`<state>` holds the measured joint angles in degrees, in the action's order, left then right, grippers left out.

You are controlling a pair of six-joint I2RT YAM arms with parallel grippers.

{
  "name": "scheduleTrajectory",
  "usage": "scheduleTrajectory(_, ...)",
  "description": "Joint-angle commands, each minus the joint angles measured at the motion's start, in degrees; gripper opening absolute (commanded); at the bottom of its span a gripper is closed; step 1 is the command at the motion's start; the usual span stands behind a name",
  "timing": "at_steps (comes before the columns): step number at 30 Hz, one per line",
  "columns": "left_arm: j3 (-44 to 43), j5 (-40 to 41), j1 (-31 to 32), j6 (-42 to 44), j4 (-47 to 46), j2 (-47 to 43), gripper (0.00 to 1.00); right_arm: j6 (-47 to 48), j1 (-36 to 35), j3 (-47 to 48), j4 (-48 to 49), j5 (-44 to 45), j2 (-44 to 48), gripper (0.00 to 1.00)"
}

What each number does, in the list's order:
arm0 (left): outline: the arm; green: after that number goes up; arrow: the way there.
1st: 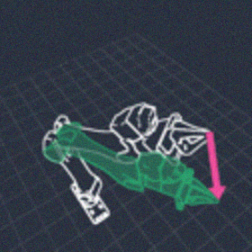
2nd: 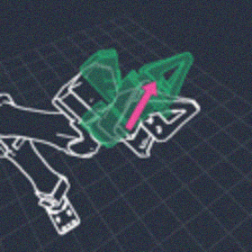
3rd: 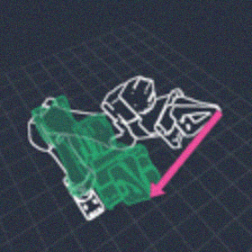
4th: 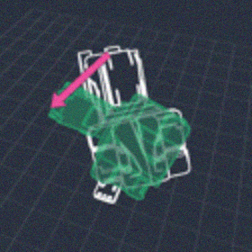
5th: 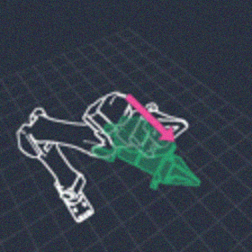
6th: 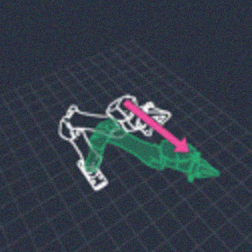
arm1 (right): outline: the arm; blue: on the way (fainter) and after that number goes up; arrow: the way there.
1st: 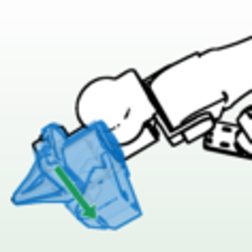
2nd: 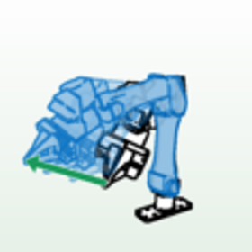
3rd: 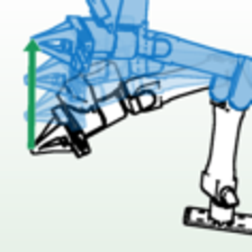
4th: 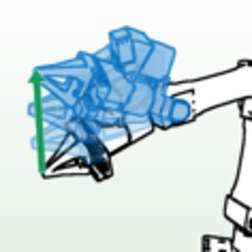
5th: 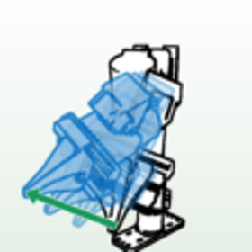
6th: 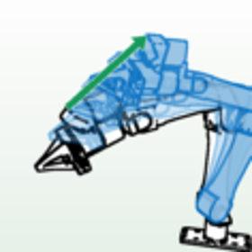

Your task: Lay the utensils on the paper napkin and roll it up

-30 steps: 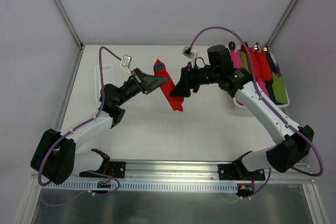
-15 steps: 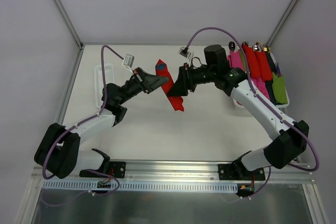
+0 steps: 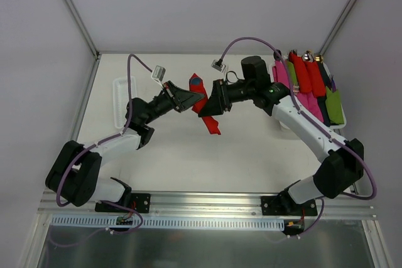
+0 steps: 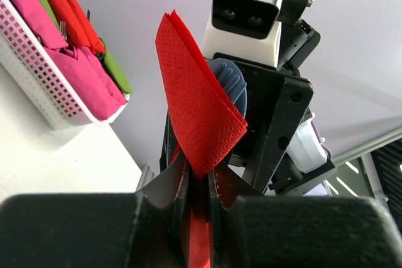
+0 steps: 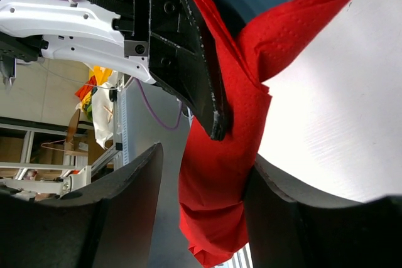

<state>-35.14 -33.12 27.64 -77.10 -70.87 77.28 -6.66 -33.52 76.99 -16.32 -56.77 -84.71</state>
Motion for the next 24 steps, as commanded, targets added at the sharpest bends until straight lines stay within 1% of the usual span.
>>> scheduleTrajectory(1, -2.2, -1.3, -0.5, -2.2, -18.6, 0.9, 0.00, -2.5, -0.1, -0.1, 4.3, -4.3, -0.1, 0.54)
scheduleTrajectory(5, -2.5, -1.8, -0.5, -3.6, -21.8, 1.9, 0.00, -6.3, 0.9, -2.0, 9.4, -6.6, -0.6, 0.51)
scheduleTrajectory(10, -3.4, -2.1, -0.4, -5.4, -25.5, 3.0, 0.00, -11.1, 1.6, -4.0, 13.9, -8.5, -1.5, 0.50)
scheduleTrajectory(22, -5.6, -3.4, -0.2, -5.3, -25.5, 1.8, 0.00, -13.7, 2.8, -6.1, 15.9, -10.5, -2.7, 0.51)
scheduleTrajectory(23, -5.6, -3.4, -0.3, -5.2, -25.5, 1.7, 0.00, -14.2, 2.8, -6.3, 16.3, -10.8, -2.7, 0.51)
scheduleTrajectory(24, -5.6, -3.4, -0.3, -5.3, -25.5, 1.6, 0.00, -15.5, 3.0, -6.8, 18.8, -11.0, -2.4, 0.50)
